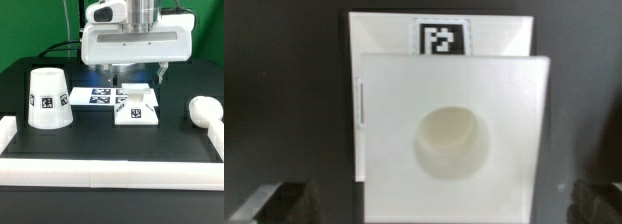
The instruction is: Assemble lamp
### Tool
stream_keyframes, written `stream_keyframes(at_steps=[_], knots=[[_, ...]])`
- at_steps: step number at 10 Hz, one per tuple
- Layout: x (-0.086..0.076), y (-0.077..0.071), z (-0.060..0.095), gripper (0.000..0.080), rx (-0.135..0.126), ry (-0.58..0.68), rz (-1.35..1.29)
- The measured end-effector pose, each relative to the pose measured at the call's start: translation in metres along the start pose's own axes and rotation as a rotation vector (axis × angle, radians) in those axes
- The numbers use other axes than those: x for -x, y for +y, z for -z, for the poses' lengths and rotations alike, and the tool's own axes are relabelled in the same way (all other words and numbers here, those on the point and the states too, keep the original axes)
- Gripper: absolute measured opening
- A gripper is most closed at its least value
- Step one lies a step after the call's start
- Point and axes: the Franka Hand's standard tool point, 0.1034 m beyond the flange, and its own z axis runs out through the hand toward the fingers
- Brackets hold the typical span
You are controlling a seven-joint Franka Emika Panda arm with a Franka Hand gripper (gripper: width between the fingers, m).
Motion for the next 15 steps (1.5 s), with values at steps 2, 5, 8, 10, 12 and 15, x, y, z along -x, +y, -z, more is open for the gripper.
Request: stream_keyframes(at_steps=[2,5,8,10,12,15], knots=[[0.005,-0.001,-0.015,0.0699,0.000,0.005,0.010],[0.006,0.000,-0.017,0.0669,0.000,0.003,0.008],[0.006,-0.001,-0.017,0.0532,0.000,0.003,0.009],[0.006,-0.001,-0.017,0.0532,0.000,0.003,0.009],[0.006,-0.001,-0.017,0.0532,0.000,0.003,0.009],[-0.006,-0.003,-0.017,0.0534,-0.002,0.008,0.012]])
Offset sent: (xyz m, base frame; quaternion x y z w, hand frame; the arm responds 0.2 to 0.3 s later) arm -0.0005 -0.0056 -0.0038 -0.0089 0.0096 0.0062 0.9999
